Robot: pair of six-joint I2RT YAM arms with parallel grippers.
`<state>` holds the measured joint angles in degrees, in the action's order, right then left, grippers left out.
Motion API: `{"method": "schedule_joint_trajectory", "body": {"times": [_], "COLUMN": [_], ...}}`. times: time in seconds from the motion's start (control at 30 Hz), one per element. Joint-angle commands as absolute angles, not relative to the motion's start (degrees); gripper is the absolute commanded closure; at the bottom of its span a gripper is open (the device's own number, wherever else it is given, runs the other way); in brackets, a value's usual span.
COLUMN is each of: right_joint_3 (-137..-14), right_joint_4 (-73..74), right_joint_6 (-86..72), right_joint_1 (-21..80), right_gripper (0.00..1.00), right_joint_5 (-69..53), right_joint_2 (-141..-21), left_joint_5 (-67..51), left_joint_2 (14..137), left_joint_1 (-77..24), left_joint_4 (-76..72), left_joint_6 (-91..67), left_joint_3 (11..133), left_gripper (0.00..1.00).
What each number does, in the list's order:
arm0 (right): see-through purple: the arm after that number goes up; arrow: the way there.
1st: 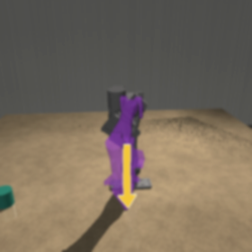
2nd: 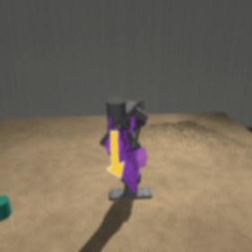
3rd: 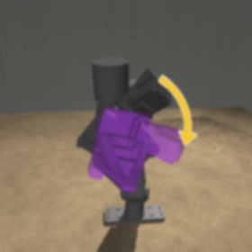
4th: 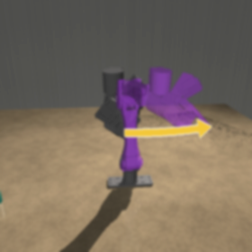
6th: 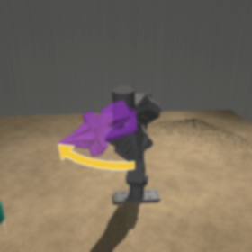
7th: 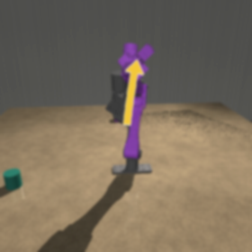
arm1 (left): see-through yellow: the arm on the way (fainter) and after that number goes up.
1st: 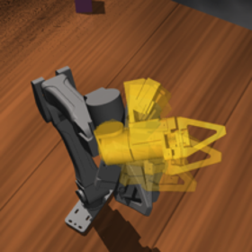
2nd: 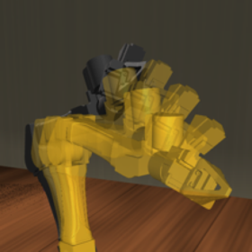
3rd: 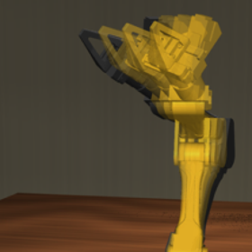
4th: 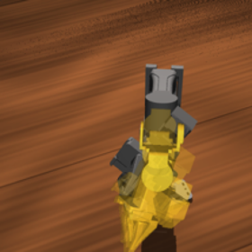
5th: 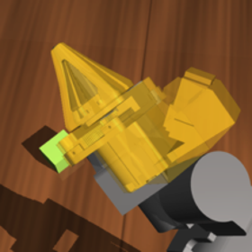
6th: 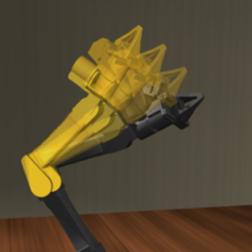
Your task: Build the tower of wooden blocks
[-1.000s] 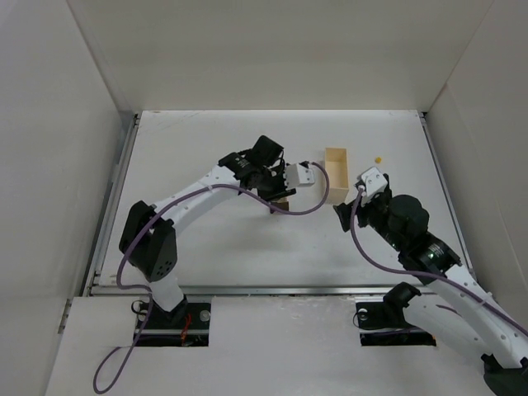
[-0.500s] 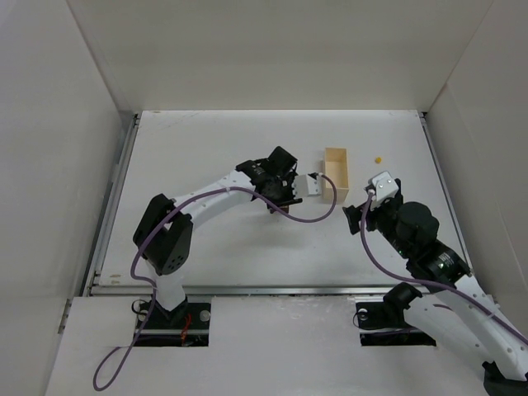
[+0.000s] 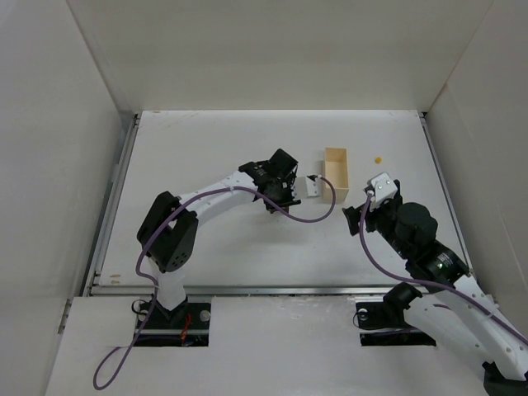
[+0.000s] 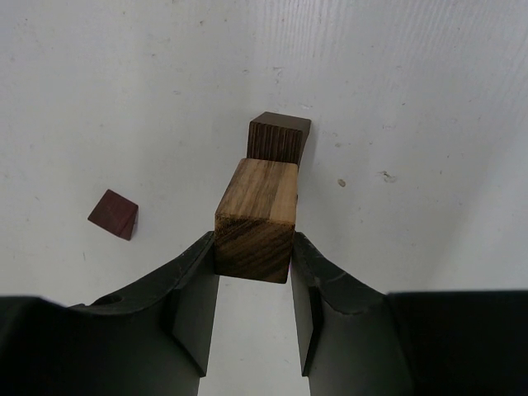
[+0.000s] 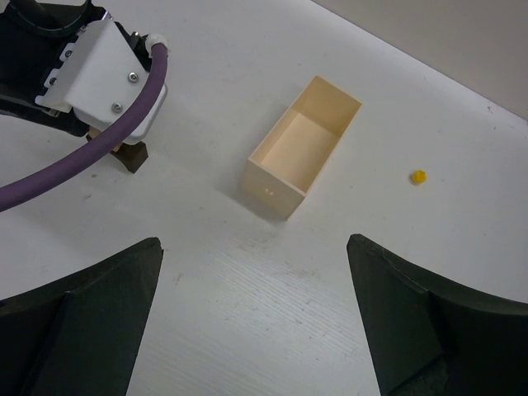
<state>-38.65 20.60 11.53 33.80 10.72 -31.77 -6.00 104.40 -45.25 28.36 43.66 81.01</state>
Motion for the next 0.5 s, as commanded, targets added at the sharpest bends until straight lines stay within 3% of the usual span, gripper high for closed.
{"method": "schedule_joint_trajectory", "body": {"times": [0.0, 0.47], "right_joint_3": [-38.94, -38.41], "right_joint_4": [19.16, 19.16], "right_joint_6": [10.55, 10.55], "right_joint_1": [33.66, 33.66], "right_gripper": [0.01, 0.01], "right_joint_5": [11.25, 11.25], "right_joint_2": [-31.11, -30.59], "left_joint_5": [-5.8, -5.8], "left_joint_2": [104.15, 104.15], "left_joint_1": [-45.26, -45.26], "left_joint_4": [27.95, 27.42], "left_joint_6": [43.95, 44.47], "left_joint_3": [80.42, 79.9], "left_gripper": [1.0, 1.0]}}
